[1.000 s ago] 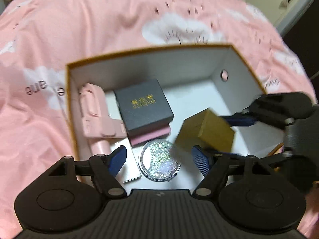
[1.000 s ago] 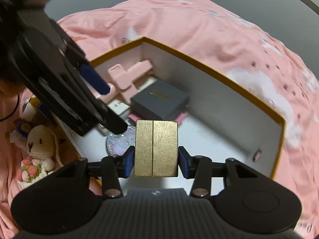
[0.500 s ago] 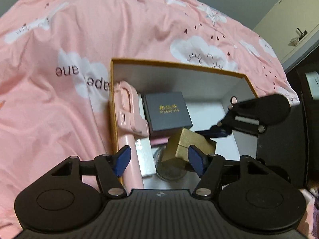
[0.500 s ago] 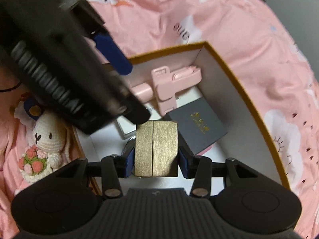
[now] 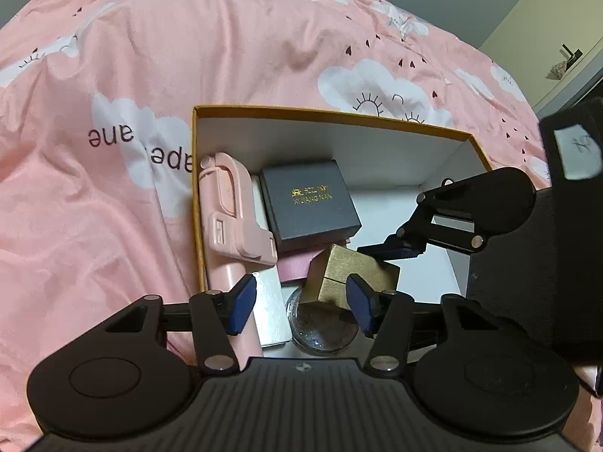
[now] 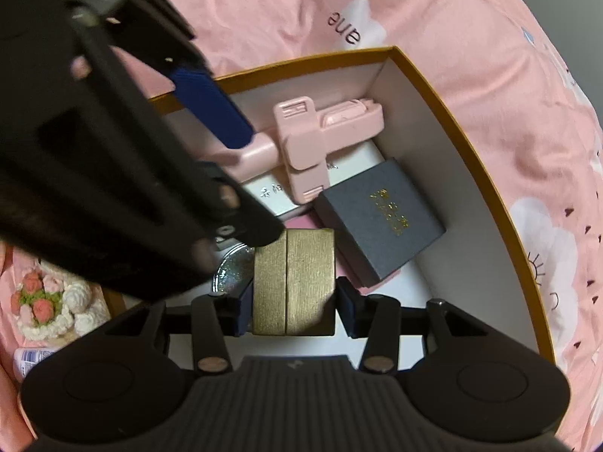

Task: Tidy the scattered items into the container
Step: 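Lower the gold box toward the compact with the right gripper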

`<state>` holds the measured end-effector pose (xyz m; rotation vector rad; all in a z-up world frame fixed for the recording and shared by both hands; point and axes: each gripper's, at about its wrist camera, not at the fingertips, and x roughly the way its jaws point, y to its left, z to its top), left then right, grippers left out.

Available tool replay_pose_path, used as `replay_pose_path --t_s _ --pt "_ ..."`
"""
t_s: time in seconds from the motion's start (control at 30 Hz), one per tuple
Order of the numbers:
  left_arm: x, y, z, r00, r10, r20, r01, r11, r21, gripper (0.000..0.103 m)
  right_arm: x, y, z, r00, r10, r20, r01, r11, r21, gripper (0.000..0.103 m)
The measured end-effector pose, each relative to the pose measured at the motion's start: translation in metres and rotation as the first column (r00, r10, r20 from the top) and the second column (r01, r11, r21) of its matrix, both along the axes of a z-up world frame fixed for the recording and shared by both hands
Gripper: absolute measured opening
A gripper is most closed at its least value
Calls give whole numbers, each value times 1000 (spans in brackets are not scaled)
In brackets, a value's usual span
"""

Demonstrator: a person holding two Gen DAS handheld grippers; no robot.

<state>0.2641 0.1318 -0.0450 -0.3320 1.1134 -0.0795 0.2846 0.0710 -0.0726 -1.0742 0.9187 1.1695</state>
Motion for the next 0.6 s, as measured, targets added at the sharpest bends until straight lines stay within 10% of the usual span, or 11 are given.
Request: replay_pose_path --t_s 0.6 --pt "-6 -29 -7 995 -95 -27 99 968 232 56 1 -22 18 987 -37 -156 51 995 83 48"
